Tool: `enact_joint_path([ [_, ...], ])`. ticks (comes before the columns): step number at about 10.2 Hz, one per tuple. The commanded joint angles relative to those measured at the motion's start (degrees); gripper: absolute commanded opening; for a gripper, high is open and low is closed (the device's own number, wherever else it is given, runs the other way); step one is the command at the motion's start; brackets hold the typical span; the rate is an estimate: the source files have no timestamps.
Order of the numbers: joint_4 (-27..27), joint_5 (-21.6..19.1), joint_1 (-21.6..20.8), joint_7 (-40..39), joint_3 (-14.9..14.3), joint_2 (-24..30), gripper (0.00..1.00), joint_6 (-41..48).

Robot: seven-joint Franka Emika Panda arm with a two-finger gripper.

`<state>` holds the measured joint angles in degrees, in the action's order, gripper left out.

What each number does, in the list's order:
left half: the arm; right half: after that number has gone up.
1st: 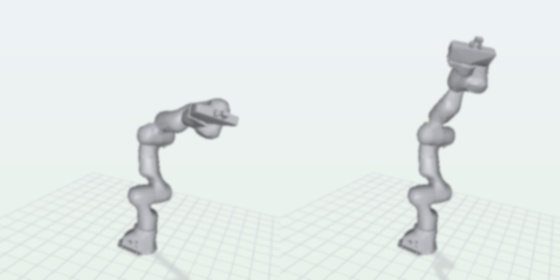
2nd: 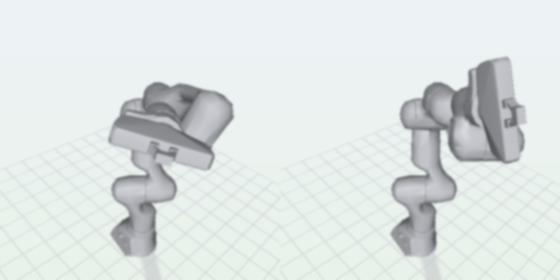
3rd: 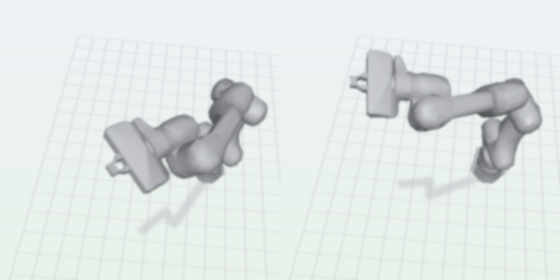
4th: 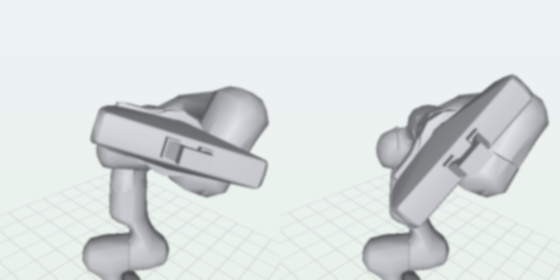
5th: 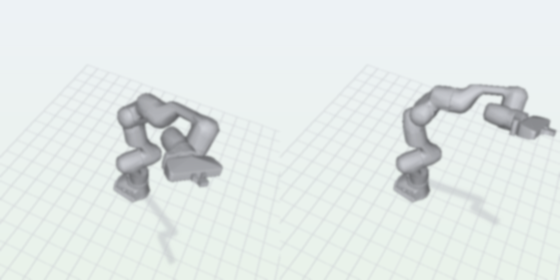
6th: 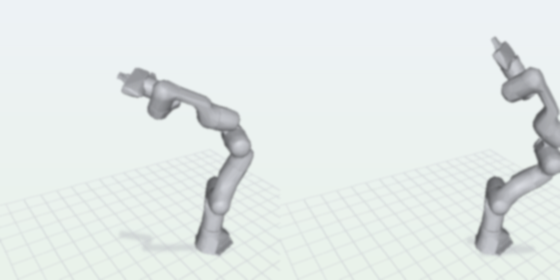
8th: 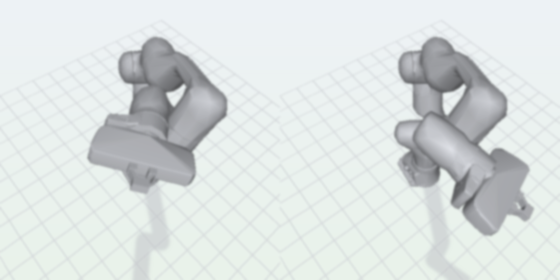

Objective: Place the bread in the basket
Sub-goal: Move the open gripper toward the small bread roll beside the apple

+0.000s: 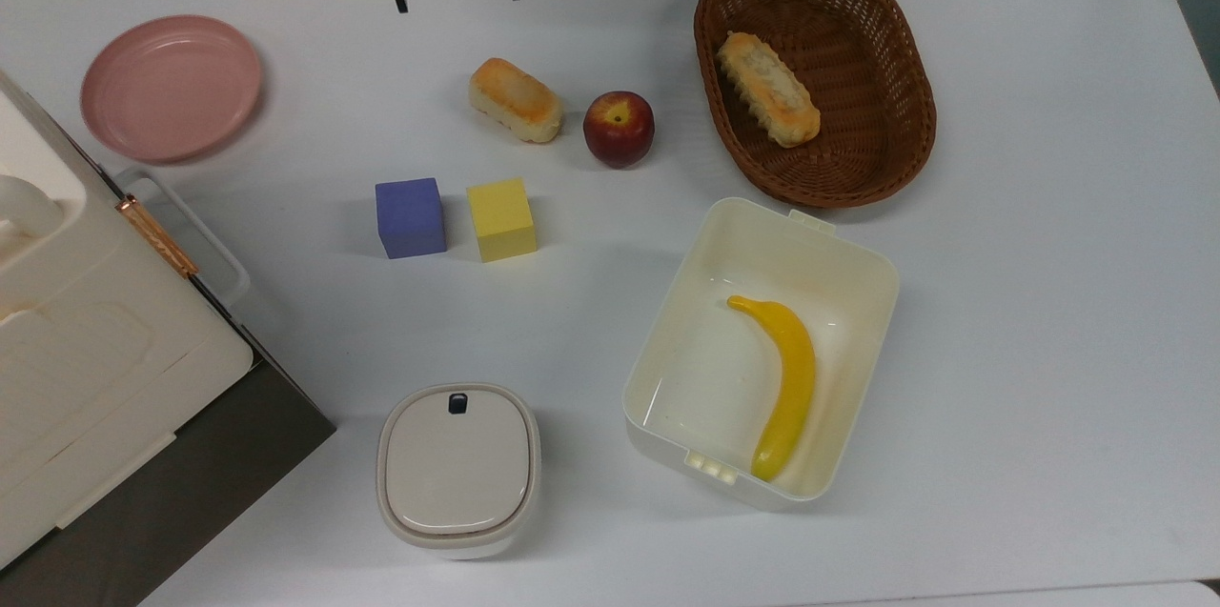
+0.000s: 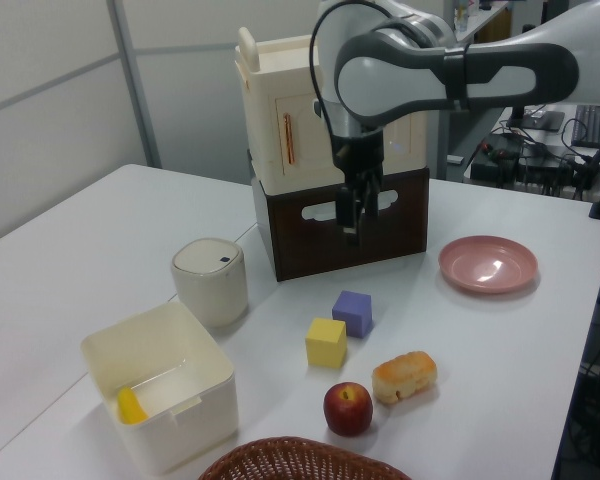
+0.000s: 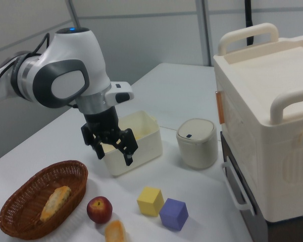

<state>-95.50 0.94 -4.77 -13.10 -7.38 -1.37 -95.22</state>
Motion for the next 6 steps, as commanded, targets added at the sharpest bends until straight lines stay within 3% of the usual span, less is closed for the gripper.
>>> enact_joint_path([
  [1, -9.94, 1.24, -0.68, -10.43, -0.7, 5.67, 1.0, -0.92],
  [6, -21.2, 7.13, -2.61, -15.46, -0.7, 4.55, 1.0, -6.81],
])
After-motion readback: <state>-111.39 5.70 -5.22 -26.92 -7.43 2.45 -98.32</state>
